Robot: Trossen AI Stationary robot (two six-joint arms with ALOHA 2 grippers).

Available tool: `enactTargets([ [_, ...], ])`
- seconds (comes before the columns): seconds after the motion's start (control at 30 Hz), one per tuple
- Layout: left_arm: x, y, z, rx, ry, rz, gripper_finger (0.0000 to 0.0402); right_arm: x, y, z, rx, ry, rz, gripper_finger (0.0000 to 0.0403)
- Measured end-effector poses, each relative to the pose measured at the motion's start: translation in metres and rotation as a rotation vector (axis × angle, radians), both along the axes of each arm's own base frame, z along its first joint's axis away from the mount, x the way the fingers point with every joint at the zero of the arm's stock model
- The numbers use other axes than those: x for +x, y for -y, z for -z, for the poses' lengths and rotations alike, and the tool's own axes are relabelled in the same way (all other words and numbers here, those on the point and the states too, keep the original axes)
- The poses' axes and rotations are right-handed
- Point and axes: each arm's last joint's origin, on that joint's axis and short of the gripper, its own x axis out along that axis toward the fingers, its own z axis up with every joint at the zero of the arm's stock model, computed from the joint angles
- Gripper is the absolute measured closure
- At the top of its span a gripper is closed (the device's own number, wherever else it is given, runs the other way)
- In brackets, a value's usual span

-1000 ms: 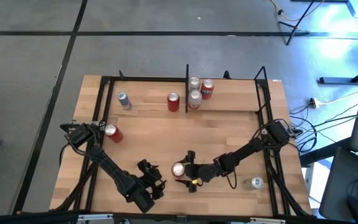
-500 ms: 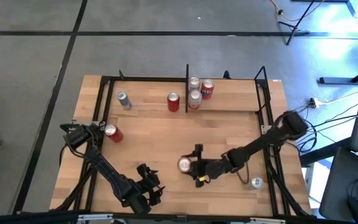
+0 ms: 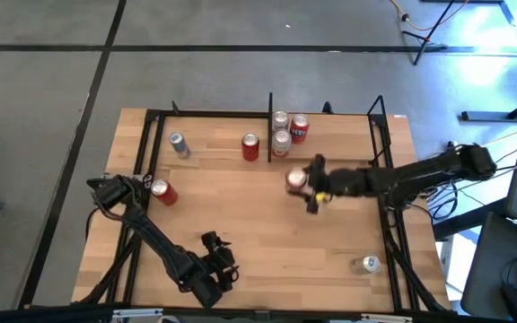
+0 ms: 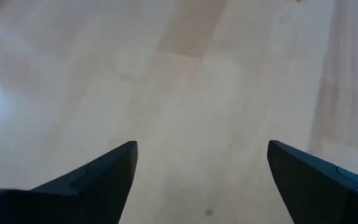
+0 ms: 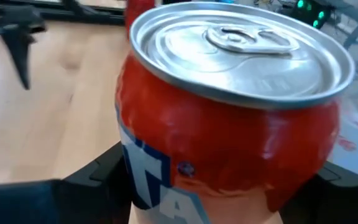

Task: Place canned beverage on shelf
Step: Put the red soda can on the shelf aligned with the other red soda can

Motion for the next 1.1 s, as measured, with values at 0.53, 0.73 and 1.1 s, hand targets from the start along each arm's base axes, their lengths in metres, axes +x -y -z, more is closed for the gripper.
enactTargets([
  [0.53, -0.043, -0.079, -0.002, -0.111, 0.185, 0.194, 0.0084, -0.024, 0.112, 0.006, 0.077, -0.030, -0.071, 0.0137],
  [0.73, -0.040, -0.103, -0.006, -0.138, 0.255, 0.300, 0.0085, -0.037, 0.131, 0.014, 0.044, 0.034, -0.035, 0.0137],
  [1.1, -0.025, -0.130, -0.007, -0.110, 0.220, 0.381, 0.0086, -0.039, 0.154, 0.039, 0.070, 0.021, -0.028, 0.0137],
])
